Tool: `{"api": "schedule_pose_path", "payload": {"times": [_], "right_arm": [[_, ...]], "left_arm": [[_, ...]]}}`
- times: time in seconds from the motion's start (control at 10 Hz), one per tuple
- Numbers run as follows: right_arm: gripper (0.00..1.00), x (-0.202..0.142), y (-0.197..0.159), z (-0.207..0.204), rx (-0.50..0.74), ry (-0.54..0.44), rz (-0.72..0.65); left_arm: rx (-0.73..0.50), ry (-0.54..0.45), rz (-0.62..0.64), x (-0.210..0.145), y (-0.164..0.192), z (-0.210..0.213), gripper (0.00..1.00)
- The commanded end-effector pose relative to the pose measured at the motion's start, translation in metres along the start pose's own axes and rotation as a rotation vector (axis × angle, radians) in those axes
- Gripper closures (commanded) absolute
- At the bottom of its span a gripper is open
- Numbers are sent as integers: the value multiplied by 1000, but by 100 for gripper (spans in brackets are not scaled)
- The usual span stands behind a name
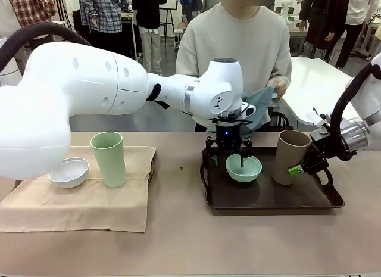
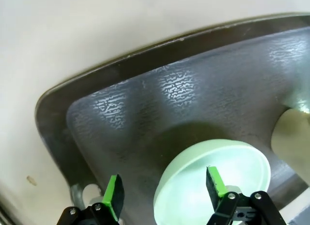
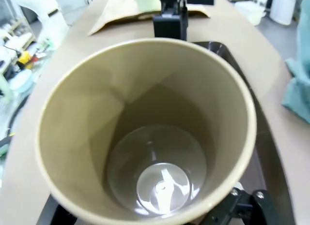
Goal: Set up a tray with a mat and arrange the tableware.
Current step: Pick up the Picnic Bowl and Reusable plastic cup from the Handle tray in front of the human's position and hold them in the air.
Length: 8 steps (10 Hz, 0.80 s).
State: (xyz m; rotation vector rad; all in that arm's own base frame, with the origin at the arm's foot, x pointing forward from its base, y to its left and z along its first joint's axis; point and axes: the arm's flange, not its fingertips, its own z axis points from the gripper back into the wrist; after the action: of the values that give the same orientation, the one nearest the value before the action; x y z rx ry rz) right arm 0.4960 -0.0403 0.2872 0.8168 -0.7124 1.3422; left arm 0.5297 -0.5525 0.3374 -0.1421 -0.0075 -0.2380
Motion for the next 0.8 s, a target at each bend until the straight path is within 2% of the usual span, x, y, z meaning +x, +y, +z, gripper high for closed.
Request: {"api": "schedule_pose_path", "payload": {"times": [0.0, 0.1, 0.2, 0.3, 0.4, 0.6, 0.7], "right_arm": [[0, -2, -3, -12, 10, -15, 39], [0, -2, -2, -14, 33, -3, 60], [57, -2, -2, -13, 47, -11, 71], [58, -2, -3, -14, 49, -11, 78], [100, -3, -2, -14, 51, -13, 84], [100, -3, -2, -13, 46, -17, 93], [77, -3, -3, -13, 39, -18, 94]], "left_arm": [[3, -10, 45, 14, -8, 3, 11], [6, -15, 47, 15, -8, 2, 11], [1, -20, 42, 15, -8, 3, 65], [2, -25, 45, 12, -7, 5, 66], [0, -30, 47, 12, -7, 8, 100], [4, -33, 48, 11, -7, 10, 100], [8, -35, 53, 10, -7, 11, 91]]}}
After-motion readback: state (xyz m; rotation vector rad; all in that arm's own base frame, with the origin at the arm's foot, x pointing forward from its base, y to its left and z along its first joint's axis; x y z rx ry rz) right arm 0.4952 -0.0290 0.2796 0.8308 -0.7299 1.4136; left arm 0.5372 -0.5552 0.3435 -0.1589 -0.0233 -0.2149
